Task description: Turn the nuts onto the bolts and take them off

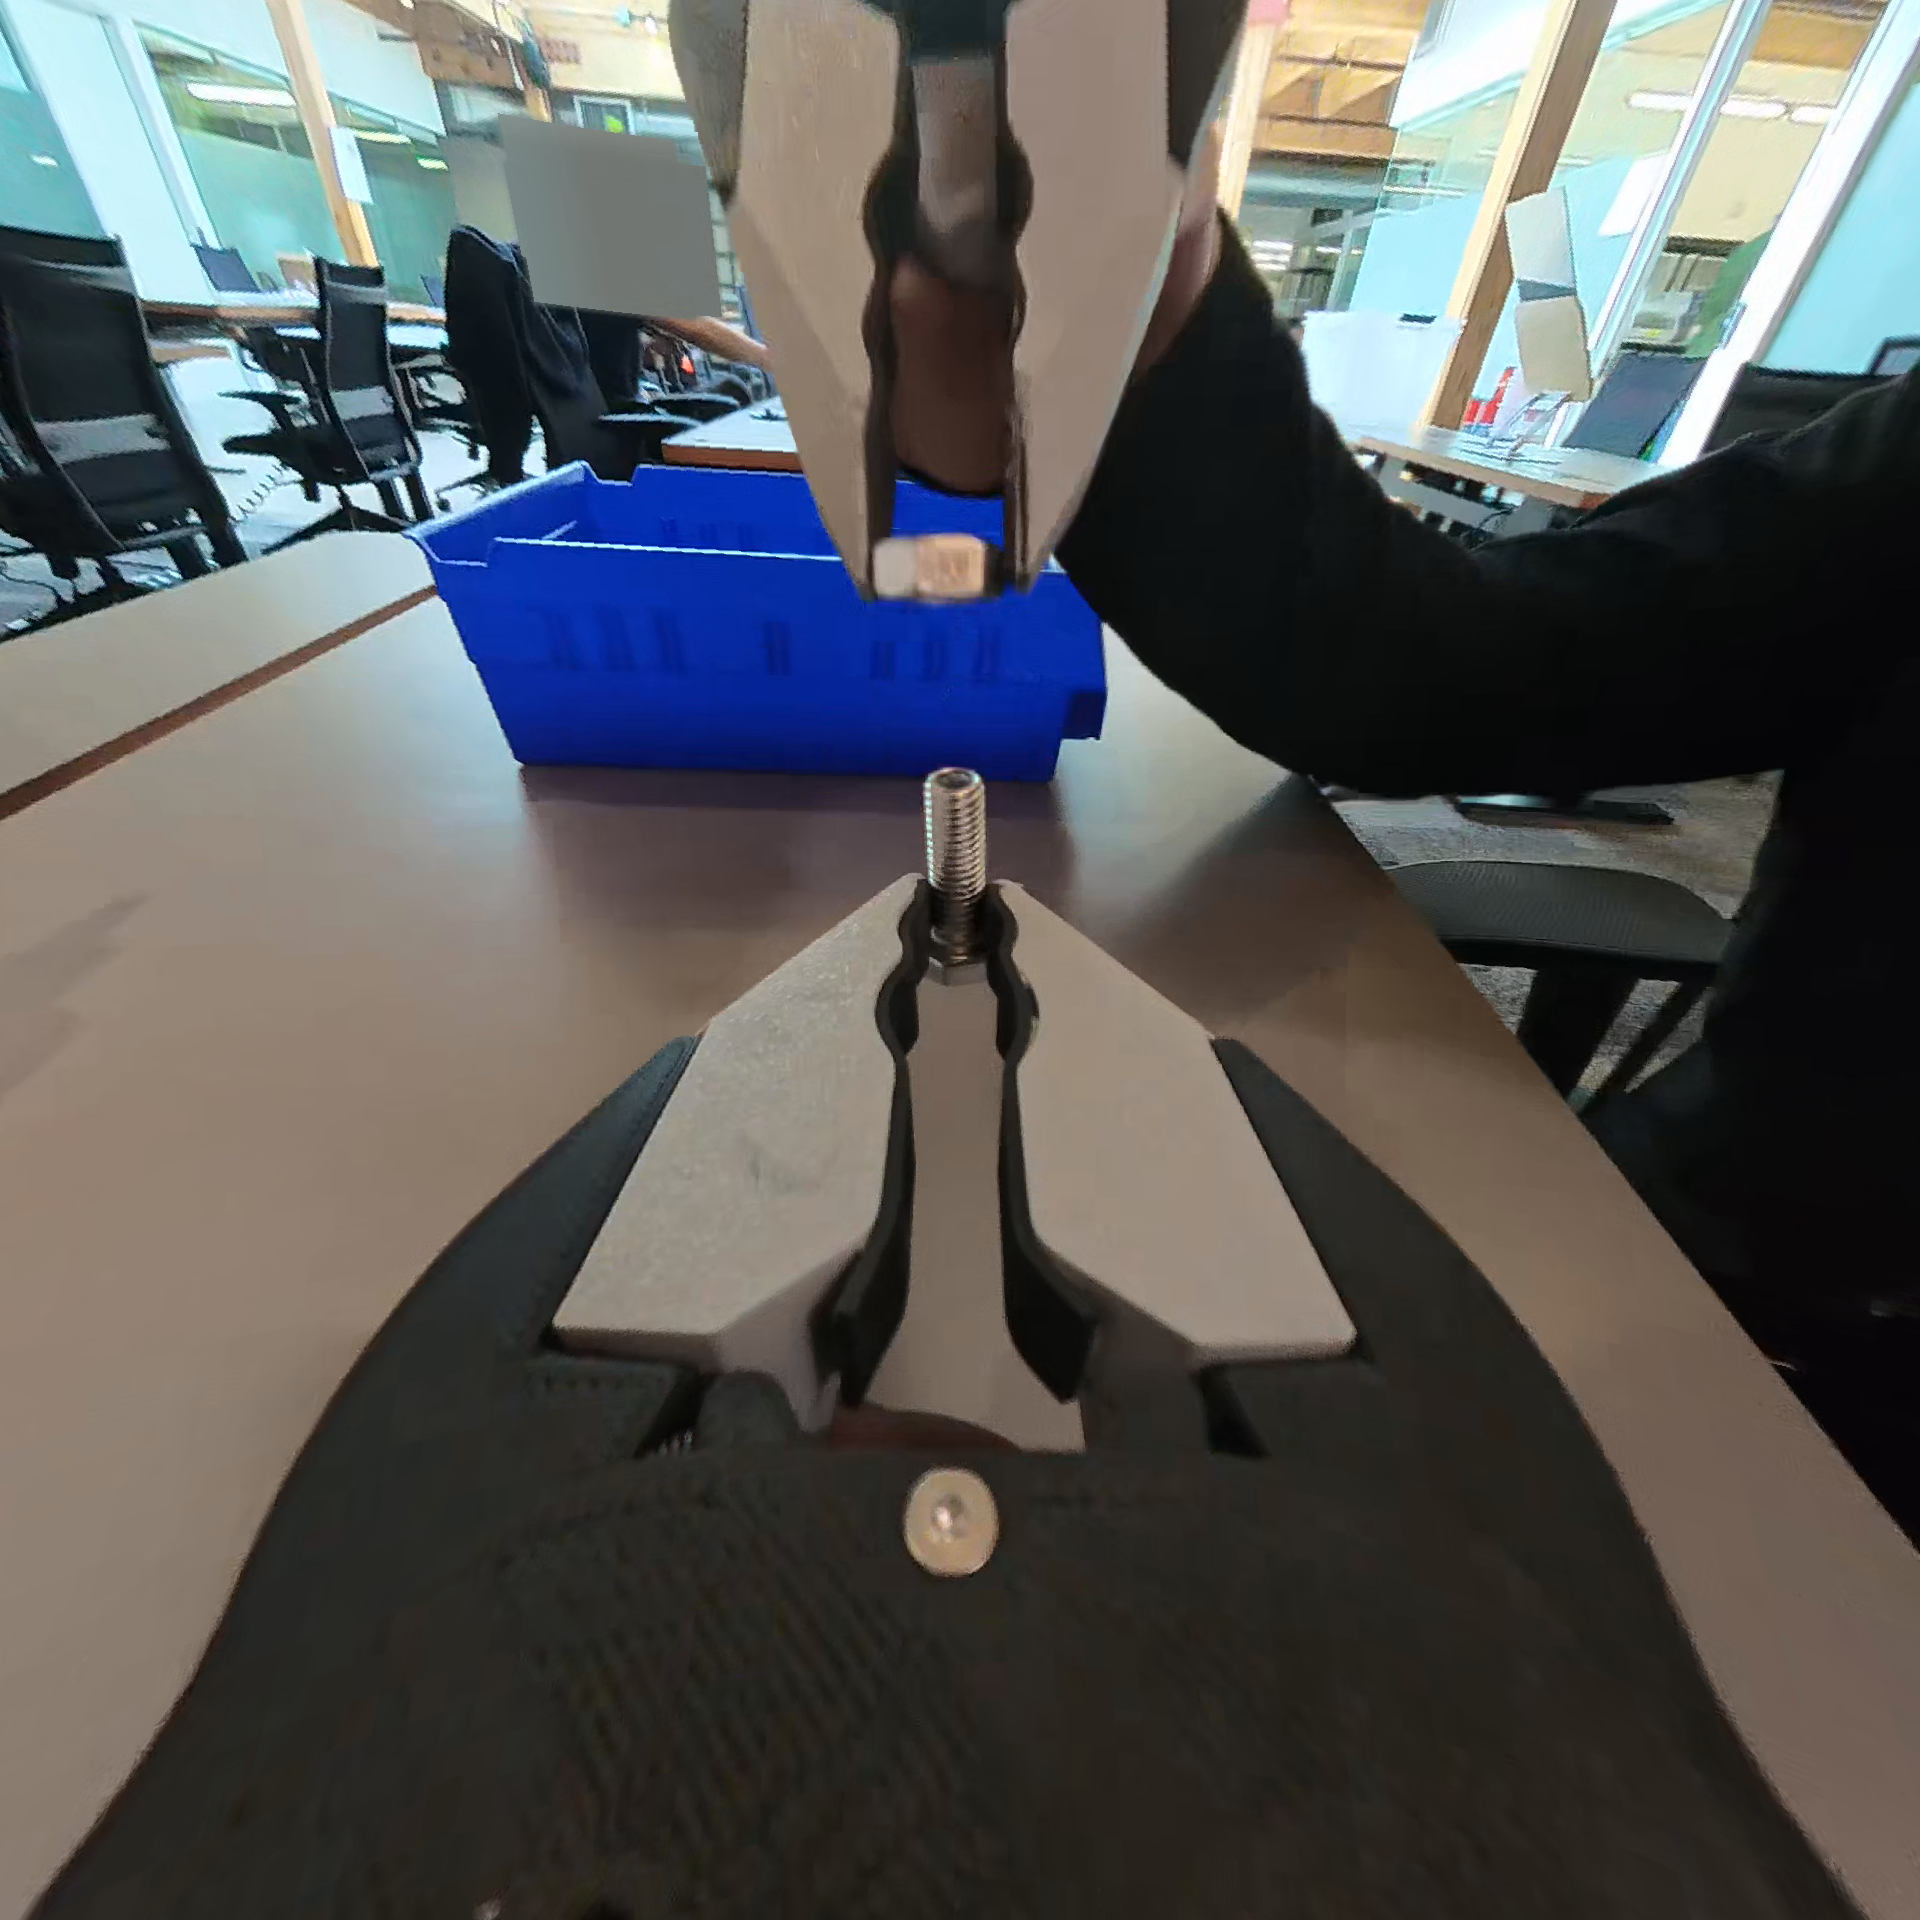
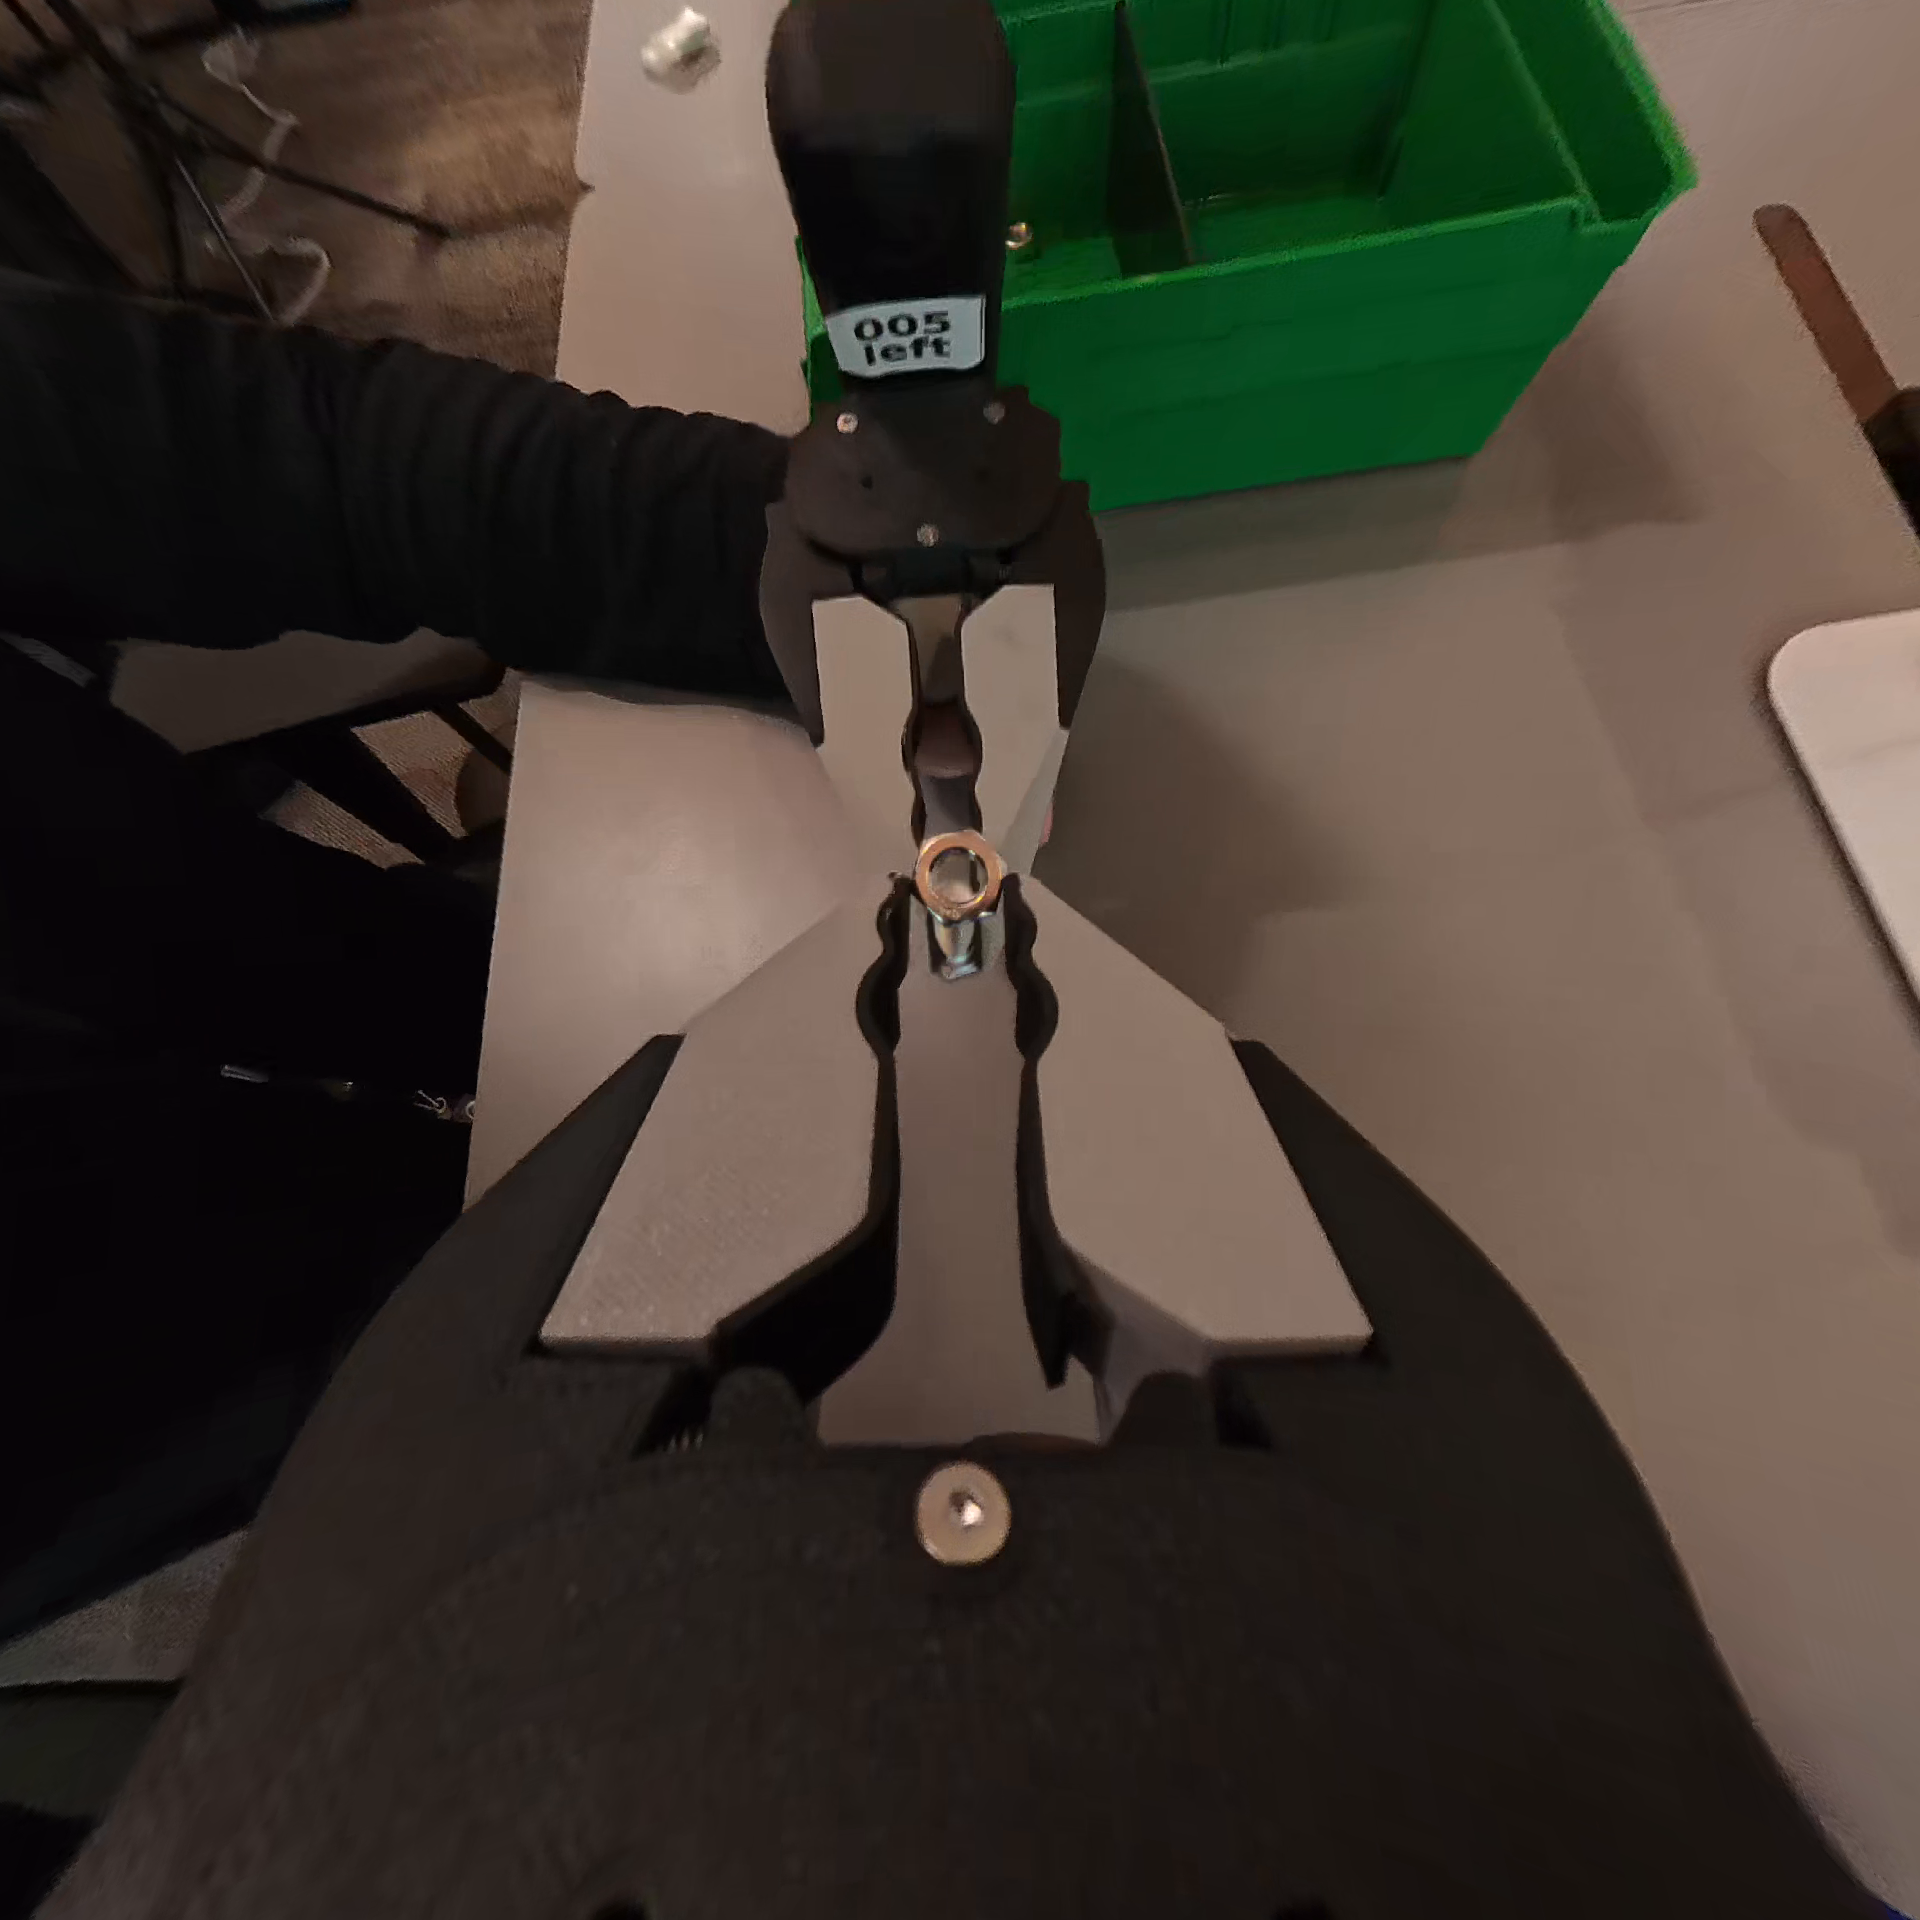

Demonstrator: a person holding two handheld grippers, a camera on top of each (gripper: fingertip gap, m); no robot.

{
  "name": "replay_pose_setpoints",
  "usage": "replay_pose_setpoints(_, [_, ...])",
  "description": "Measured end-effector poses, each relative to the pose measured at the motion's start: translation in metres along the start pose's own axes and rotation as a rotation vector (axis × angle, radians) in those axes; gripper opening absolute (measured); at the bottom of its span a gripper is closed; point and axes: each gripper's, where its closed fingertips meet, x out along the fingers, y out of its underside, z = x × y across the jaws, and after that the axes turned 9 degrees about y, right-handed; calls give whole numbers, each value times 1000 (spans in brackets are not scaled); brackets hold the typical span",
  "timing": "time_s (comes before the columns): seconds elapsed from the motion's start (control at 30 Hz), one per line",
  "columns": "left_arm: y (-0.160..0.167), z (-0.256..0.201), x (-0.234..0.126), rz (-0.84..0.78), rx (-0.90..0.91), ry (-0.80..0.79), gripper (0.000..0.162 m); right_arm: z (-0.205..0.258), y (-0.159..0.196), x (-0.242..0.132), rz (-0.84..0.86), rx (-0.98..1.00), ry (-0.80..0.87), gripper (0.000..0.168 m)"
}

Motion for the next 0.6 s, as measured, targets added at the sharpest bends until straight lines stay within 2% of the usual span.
replay_pose_setpoints(0.17, [-1,6,-4,1,32,-46,7,-4,-19,8,40,-66,23,15])
replay_pose_setpoints(0.6, [2,9,-1,33,52,-67,7,-8,8,13,146,-92,29,15])
